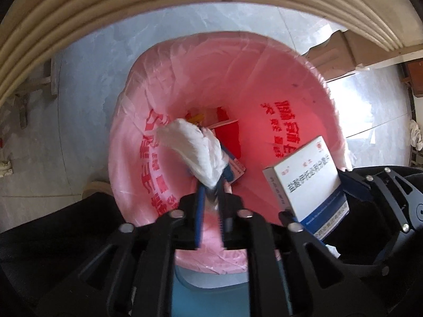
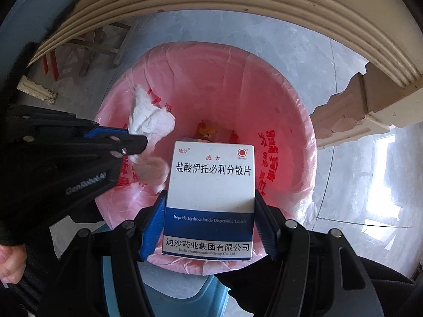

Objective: Collect trash
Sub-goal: 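Open both tools to drop the tissue and box into the bin, then raise both tools back over the table toward the black and purple boxes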

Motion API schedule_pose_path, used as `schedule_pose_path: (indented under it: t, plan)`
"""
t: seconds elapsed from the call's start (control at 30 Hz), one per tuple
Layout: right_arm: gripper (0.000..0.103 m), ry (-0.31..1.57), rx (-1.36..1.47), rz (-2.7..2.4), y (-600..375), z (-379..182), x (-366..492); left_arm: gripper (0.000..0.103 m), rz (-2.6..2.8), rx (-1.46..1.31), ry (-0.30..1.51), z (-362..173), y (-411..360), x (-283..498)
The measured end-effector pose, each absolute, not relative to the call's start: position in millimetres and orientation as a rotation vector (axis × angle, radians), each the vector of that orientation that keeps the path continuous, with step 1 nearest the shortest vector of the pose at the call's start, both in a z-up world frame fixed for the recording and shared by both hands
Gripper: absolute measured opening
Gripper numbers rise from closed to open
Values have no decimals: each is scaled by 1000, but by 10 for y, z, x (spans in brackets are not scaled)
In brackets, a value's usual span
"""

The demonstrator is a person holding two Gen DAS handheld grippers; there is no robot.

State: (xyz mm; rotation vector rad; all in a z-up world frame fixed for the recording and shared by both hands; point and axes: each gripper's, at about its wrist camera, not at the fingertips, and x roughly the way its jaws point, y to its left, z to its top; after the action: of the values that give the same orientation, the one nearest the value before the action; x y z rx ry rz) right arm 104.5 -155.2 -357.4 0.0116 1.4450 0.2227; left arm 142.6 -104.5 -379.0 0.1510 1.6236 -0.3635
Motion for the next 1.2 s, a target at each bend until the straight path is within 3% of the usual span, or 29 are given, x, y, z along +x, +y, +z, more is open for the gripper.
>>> schedule_pose_path:
  t: [0.03,0.1,0.23,0.4,0.7,0.87,0.97,1.1,1.17,1.2]
  plan:
    - [61,1445,9,224,-1539,-3585,1041,32,-366,148,1631,-3798,-1057,1424]
    - [62,1442,6,228,-1522,-3580,1039,43,-362,154,1624,-3776,-1062,1427]
    - [67,1442,-9,225,-1484,-3584,1024,60,-349,186,1589,-3698,-1102,1401]
    - [72,1433,-14,214,-1479,-3557,1019,68,-331,201,1585,-3675,-1115,1383]
    - [72,1427,-8,216,-1498,-3492,1019,70,-313,215,1556,-3549,-992,1359]
    - [72,1386,8,238,-1514,-3302,945,70,-321,253,1499,-3177,-896,1231]
    - [72,1343,0,293,-1495,-3012,834,70,-360,298,1455,-2784,-781,1154]
    - [72,1247,-19,465,-1477,-2291,771,77,-389,382,1394,-2125,-474,1220]
    - [77,1181,-74,510,-1460,-1898,812,78,-359,429,1343,-1686,-269,1384]
    - [85,1119,-114,536,-1455,-1593,848,80,-343,442,1325,-1539,-207,1453]
